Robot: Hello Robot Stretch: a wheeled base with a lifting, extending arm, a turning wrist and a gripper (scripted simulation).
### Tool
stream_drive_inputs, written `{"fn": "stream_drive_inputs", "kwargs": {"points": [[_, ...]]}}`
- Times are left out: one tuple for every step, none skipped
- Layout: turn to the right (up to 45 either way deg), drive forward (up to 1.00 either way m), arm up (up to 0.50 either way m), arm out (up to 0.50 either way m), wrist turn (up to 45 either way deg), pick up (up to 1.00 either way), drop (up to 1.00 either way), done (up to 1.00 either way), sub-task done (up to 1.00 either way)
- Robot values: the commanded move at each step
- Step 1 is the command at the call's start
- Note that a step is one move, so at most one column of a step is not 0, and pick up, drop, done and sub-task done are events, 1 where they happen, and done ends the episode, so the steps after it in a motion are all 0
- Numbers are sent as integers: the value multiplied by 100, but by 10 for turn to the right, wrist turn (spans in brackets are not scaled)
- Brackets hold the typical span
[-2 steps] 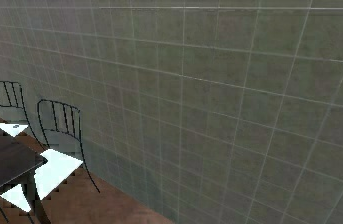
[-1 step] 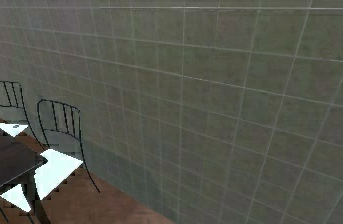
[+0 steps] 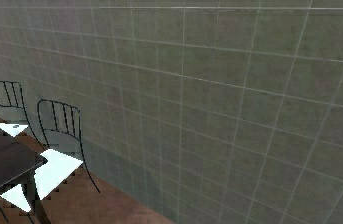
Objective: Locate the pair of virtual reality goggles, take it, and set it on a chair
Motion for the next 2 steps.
{"fn": "stream_drive_inputs", "kwargs": {"points": [[0,0,10,0,0,0,0,0,0],[0,0,4,0,0,0,0,0,0]]}}
